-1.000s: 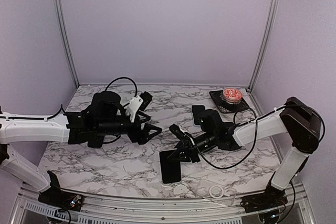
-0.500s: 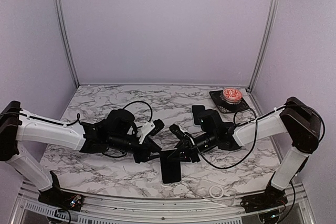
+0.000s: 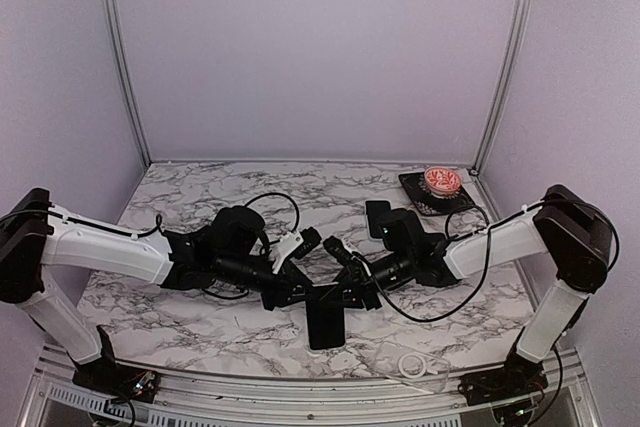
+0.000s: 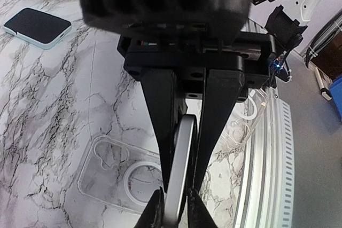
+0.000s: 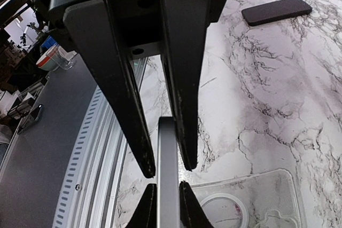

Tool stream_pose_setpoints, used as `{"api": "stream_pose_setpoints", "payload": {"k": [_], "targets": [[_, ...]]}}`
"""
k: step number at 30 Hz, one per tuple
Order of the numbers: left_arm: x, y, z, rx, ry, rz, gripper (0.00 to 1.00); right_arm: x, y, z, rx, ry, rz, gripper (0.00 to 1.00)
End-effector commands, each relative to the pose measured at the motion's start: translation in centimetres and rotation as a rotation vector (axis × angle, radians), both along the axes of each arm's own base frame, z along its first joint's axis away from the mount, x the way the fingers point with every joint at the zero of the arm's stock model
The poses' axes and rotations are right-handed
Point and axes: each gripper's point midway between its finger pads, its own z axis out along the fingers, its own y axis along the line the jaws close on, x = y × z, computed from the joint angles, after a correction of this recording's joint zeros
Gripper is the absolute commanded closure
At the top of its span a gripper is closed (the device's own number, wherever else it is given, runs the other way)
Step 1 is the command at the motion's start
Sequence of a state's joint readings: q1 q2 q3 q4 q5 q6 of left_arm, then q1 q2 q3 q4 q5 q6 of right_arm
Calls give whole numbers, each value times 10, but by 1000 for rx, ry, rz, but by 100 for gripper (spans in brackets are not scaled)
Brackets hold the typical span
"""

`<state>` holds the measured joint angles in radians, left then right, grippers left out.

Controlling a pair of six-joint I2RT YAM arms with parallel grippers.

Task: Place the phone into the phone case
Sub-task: Install the phone on the phone case.

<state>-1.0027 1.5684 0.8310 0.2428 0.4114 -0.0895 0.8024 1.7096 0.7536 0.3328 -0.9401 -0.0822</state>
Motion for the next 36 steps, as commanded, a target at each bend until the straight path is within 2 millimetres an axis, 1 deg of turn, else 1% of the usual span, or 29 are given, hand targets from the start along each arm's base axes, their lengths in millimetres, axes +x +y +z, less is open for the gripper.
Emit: {"api": "stream_pose_setpoints", "payload": {"k": [1, 2, 4, 7, 11, 12, 13, 15, 17, 25, 31, 34, 36], "targets": [[0, -11, 16, -52, -11, -26, 85, 2, -27, -61, -210, 8, -87, 88], [0, -11, 16, -52, -12, -26, 85, 2, -27, -61, -212, 8, -89, 88], [1, -10, 15, -50, -16, -23, 100, 3, -28, -61, -211, 7, -91, 87], [1, -9, 13, -43, -19, -22, 100, 3, -29, -61, -211, 8, -94, 86], [0, -7, 4, -24, -31, -30, 100, 3, -29, -59, -207, 3, -98, 80], [1, -7, 1, -17, -32, -30, 100, 4, -29, -58, -205, 1, -100, 77], [1, -6, -1, -12, -34, -32, 100, 4, -29, -57, -201, -5, -104, 69], [1, -5, -6, 2, -39, -32, 100, 6, -29, -53, -194, -18, -111, 60], [1, -3, -13, 17, -43, -37, 100, 8, -28, -45, -176, -32, -114, 56], [-2, 0, -31, 41, 36, -50, 100, 11, -25, -17, -129, -75, -105, 53], [0, 7, -48, 71, 82, -39, 100, 11, -26, 22, -50, -148, -84, 44], [-1, 7, -52, 78, 93, -42, 100, 13, -26, 29, -30, -182, -87, 43], [-1, 6, -52, 77, 94, -45, 100, 15, -23, 30, -22, -182, -86, 45]]}}
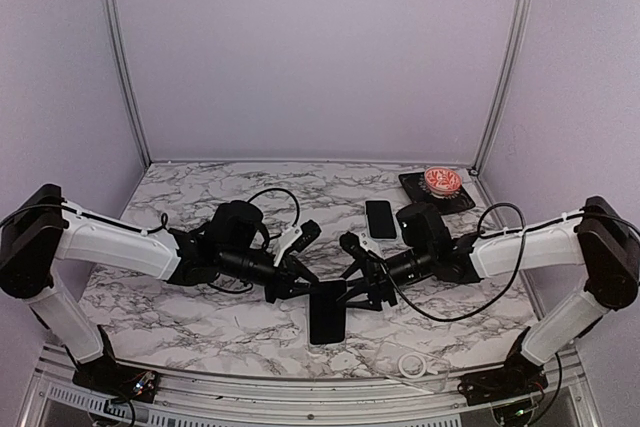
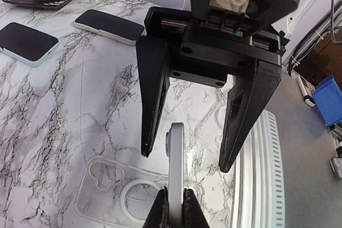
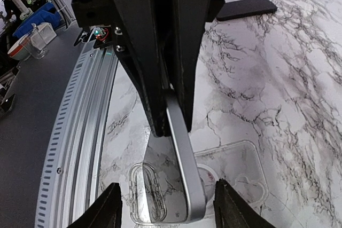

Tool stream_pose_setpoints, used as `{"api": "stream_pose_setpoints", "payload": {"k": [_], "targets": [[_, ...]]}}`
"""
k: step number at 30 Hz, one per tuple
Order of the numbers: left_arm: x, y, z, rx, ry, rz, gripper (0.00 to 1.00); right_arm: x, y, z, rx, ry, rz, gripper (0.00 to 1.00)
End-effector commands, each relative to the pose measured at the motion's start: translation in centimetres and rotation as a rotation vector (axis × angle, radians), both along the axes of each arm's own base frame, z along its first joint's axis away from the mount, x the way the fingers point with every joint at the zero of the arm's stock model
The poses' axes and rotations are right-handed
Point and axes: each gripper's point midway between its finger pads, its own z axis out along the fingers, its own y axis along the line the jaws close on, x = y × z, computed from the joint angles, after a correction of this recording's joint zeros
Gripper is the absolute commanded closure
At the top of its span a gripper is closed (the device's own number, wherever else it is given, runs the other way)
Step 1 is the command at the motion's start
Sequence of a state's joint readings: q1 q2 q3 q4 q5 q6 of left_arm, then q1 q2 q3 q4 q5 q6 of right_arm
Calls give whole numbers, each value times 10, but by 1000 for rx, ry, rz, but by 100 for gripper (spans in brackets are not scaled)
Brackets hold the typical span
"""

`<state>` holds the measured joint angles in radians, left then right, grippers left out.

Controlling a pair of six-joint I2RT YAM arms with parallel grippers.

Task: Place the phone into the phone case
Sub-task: Install the phone on the phone case.

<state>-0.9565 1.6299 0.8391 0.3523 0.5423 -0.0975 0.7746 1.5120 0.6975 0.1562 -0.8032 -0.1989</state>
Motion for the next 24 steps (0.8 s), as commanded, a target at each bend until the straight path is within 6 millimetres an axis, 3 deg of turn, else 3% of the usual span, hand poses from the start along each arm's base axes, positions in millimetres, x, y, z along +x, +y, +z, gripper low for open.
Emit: {"api": "stream_pose_setpoints", "payload": {"k": [1, 2, 7, 12, 19, 21, 24], "targets": [[-7, 15, -57, 165, 56, 8, 100, 9, 9, 17, 45, -36, 18, 48], [-7, 15, -56, 164, 53, 8, 100, 8, 10, 16, 47, -21, 28, 50], [-7, 19, -60, 177, 47, 17, 100, 7, 14, 6, 21, 26, 55, 82], [-3, 21, -63, 188, 40, 40, 97, -4, 10, 6, 24, 51, 93, 98], [-2, 18, -17, 89, 8, 40, 54, -11, 9, 7, 33, 91, 127, 100], [1, 22, -7, 70, -14, 54, 49, -11, 10, 5, 22, 107, 132, 100], [5, 32, 5, 53, -42, 74, 49, -11, 11, 5, -6, 127, 137, 100]]}}
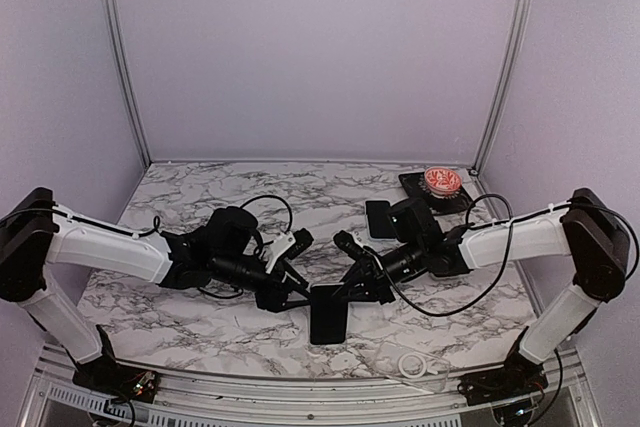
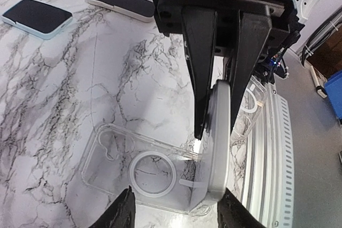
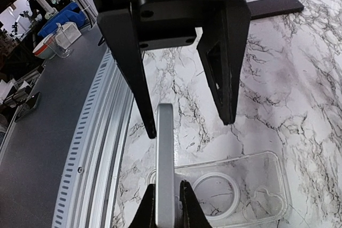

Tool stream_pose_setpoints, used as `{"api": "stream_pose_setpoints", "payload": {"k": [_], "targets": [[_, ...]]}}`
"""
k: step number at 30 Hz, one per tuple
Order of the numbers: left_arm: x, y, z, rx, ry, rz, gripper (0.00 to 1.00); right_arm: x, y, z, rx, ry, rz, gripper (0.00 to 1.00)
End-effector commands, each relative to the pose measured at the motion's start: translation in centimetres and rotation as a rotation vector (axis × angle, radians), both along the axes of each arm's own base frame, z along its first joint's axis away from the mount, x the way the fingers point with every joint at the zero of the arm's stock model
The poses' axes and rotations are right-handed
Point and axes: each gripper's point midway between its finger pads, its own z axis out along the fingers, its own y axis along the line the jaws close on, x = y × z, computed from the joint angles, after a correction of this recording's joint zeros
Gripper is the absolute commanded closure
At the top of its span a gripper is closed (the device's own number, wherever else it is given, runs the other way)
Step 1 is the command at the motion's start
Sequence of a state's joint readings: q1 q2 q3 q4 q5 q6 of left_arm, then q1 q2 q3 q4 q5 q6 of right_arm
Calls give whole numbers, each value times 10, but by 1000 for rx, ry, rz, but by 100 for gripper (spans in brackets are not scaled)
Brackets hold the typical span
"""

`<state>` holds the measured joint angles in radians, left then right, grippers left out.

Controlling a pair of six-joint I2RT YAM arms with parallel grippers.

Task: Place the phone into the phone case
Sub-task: Install the phone on the phone case.

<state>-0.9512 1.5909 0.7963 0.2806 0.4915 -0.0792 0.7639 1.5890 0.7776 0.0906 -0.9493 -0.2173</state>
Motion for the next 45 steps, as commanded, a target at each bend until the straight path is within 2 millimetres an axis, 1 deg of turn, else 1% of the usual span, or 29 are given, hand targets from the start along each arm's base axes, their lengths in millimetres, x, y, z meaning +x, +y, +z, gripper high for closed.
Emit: {"api": "stream_pose_setpoints", "payload": {"k": [1, 4, 8, 11, 14, 17, 20, 25, 26, 31, 33, 35, 37, 45], "targets": [[6, 17, 22, -21, -59, 37, 49, -3, 1, 0, -42, 40, 32, 100], [0, 27, 15, 4, -56, 14, 54, -9, -2, 2, -45, 59, 38, 100], [-1, 31, -10, 68, -8, 32, 60, -12, -1, 0, -53, 64, 42, 100], [7, 31, -36, 135, 24, 70, 62, -12, 1, 1, -55, 73, 47, 100], [17, 27, -56, 206, 58, 95, 63, -14, 2, 4, -50, 79, 52, 100], [22, 22, -69, 233, 74, 103, 64, -17, 2, 4, -56, 95, 54, 100], [27, 19, -76, 248, 83, 120, 65, -17, 1, -4, -75, 114, 38, 100], [28, 20, -82, 258, 91, 127, 65, -12, 0, -19, -108, 131, 6, 100], [28, 20, -82, 260, 89, 128, 65, -9, 0, -22, -113, 138, 0, 100], [28, 22, -82, 266, 84, 133, 65, 7, -4, -48, -178, 197, -58, 100], [29, 23, -82, 271, 80, 139, 65, 11, -7, -56, -194, 209, -76, 96], [29, 23, -82, 274, 77, 141, 65, 14, -9, -62, -207, 211, -90, 89], [30, 24, -84, 278, 75, 144, 65, 16, -10, -68, -224, 207, -99, 86], [32, 22, -84, 284, 74, 141, 65, 28, -7, -77, -266, 170, -109, 83]]}}
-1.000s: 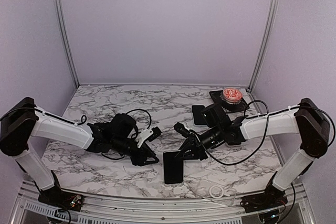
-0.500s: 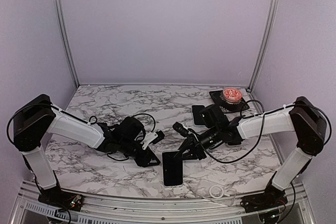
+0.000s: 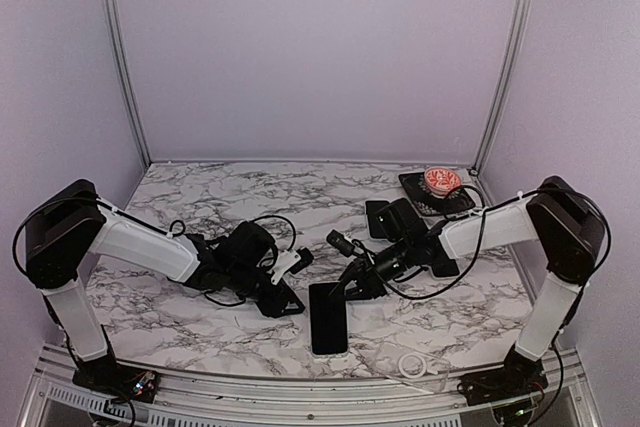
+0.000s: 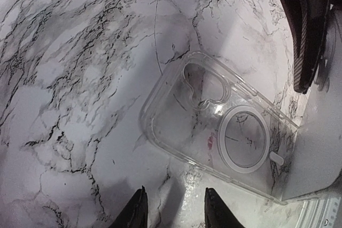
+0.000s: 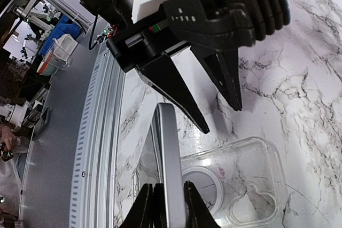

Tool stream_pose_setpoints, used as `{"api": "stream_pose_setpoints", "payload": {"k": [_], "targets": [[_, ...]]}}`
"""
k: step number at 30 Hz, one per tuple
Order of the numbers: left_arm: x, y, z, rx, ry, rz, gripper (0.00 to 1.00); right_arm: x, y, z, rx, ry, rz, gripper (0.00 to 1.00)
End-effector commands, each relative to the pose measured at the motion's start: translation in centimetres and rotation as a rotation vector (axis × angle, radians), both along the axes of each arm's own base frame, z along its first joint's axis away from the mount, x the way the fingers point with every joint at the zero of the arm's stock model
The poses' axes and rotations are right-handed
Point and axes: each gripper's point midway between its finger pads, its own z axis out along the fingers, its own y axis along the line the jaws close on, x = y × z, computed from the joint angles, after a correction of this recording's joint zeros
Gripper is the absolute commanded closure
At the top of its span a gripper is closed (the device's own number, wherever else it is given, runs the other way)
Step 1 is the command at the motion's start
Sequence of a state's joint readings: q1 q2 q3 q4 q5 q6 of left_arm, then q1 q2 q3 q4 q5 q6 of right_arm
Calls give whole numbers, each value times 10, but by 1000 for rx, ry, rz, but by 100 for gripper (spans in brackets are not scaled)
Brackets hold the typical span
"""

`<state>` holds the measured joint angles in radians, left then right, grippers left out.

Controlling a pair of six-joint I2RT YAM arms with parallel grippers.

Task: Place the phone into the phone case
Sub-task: Install the phone on the phone case.

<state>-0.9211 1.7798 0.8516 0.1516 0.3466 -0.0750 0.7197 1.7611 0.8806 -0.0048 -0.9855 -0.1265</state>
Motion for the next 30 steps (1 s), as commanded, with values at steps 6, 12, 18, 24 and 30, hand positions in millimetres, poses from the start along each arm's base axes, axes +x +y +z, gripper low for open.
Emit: {"api": "stream_pose_setpoints", "payload": {"k": [6, 12, 18, 24, 30], "targets": [[4, 2, -1, 21, -1, 10, 65, 10, -12, -51, -198, -48, -44, 83], [4, 2, -1, 23, -1, 10, 65, 13, -15, -54, -217, -69, -65, 80], [4, 1, 1, 17, -6, 7, 65, 17, -15, -52, -210, -105, -79, 75], [4, 1, 1, 16, -2, 7, 65, 21, -15, -49, -211, -132, -92, 72], [5, 0, 2, 13, -4, 8, 65, 27, -13, -47, -215, -149, -103, 66]]}}
